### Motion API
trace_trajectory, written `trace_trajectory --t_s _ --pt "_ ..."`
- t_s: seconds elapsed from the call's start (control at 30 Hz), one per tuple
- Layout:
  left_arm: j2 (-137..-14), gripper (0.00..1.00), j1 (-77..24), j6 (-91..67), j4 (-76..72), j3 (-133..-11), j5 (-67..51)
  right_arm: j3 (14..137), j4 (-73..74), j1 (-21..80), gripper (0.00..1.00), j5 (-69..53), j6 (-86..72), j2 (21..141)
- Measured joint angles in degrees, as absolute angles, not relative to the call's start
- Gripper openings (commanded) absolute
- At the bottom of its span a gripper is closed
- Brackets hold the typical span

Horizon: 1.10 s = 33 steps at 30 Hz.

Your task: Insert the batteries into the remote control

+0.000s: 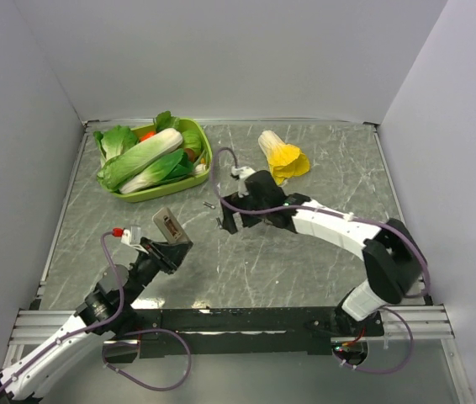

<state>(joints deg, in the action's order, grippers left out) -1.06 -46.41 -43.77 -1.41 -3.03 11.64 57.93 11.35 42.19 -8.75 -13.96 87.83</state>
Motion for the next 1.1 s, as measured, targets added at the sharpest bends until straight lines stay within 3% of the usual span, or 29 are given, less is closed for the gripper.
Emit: trace_trajectory --t_s 0.33,0.7,1.0,1.1 --pt "-0.6 0.01 -46.4 -43.6 -1.1 -3.0 7.8 71.4 15.6 47.9 0.49 -0.3 -15.5 104.2" --pt "-1.0 0.01 -46.4 -43.6 -1.7 -3.0 5.8 74.7 17.0 49.5 0.35 4.1 -16.3 111.1" --pt "-1.9 0.02 -46.4 -43.6 -2.9 -3.0 5.0 76.8 17.0 49.8 0.34 5.9 -16.7 114.7" --pt "-2.3 0.01 -46.4 -43.6 -3.2 -3.0 4.5 77.0 17.1 50.0 0.29 6.2 -16.7 114.7"
